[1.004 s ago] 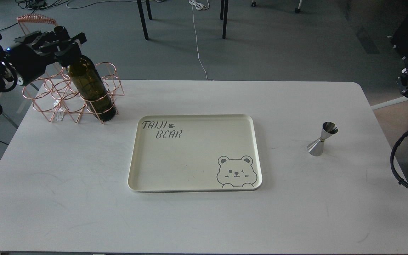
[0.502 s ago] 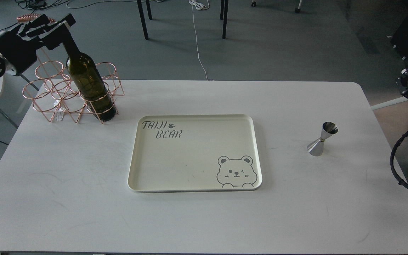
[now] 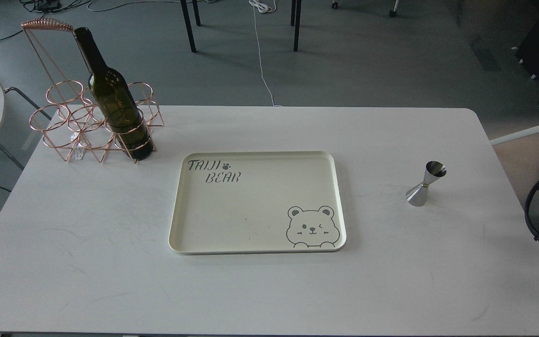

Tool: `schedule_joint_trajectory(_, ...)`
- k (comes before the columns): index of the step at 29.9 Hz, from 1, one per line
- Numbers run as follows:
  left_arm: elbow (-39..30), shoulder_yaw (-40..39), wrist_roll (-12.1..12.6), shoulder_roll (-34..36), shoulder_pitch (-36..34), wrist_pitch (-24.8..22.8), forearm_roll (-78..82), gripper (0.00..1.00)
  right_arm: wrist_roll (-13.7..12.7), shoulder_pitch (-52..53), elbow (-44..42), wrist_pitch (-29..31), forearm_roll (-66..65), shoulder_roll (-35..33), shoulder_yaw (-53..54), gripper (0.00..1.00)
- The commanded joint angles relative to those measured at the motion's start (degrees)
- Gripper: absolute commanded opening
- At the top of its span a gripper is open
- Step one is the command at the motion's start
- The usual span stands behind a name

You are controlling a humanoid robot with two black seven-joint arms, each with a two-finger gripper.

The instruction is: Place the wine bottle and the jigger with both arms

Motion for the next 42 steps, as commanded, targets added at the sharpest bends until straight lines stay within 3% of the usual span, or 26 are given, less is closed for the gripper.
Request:
schedule_joint_trajectory(1,1.82,-0.1,-0.01,-0.62,0.41,-2.08,-18.9,0.98,0.0,1.22,0.01,0.0,0.0,-0.15,0.29,0.98)
schedule_joint_trajectory(5,6.99,-0.1,-0.01,-2.11,0.77,-9.98,-37.12,0.98,0.0,1.49,0.01,0.0,0.09,-0.24,0.29,0.98)
schedule_joint_trajectory(9,12.89,-0.1,-0.01,-4.3,3.22,-17.63,-44.44,0.98,0.0,1.05,0.01,0.0,0.09,0.37,0.29,0.98)
schedule_joint_trajectory(16,14.48,-0.89,-0.01,-7.47,11.57,-25.29,-56.56,0.98,0.0,1.13,0.09,0.0,0.53,0.46,1.17,0.98)
schedule_joint_trajectory(20,14.48,-1.59,-0.01,-8.88,14.73,-28.37,-58.51,0.98,-3.91,0.7,0.01,0.0,0.53,0.55,4.94,0.99)
schedule_joint_trajectory(28,14.13,-9.67,-0.01,-12.57,21.33,-29.78,-59.39,0.98,-6.99,-1.59,0.09,0.0,0.97,4.24,8.64,0.99)
schedule_joint_trajectory(42,13.69,-9.42,-0.01,-14.15,22.12,-30.22,-58.43,0.98,-6.91,-5.02,0.53,0.0,0.79,5.91,7.76,0.99)
